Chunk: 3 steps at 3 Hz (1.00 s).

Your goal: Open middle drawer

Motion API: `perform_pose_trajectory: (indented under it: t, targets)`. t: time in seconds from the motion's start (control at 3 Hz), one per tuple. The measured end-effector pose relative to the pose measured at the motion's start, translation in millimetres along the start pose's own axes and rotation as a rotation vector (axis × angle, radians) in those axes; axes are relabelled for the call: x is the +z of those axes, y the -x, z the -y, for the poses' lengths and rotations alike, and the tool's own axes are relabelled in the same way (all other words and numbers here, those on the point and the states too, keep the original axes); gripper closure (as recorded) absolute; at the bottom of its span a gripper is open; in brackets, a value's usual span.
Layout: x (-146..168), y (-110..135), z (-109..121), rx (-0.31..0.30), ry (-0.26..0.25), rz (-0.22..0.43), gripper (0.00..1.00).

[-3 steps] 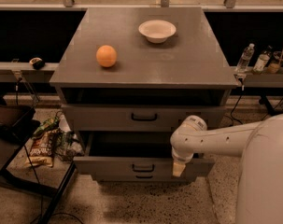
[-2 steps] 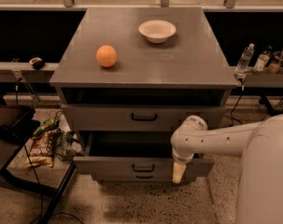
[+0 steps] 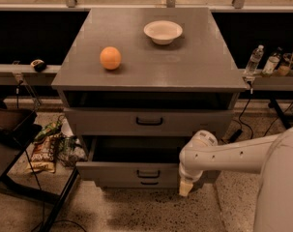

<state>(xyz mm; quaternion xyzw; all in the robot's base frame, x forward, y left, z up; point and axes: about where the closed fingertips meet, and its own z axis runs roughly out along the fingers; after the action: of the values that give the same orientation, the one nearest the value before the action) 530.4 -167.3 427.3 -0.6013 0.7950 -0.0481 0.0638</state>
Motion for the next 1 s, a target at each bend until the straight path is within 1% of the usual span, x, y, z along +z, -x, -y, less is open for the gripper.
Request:
perform_pose_trajectory:
  t: [0.33,1.0]
  targets:
    - [10,-7,-40,0.022,0.069,0.012,0.5]
    - [-5,-7,-38,0.022,0.069,0.012,0.96]
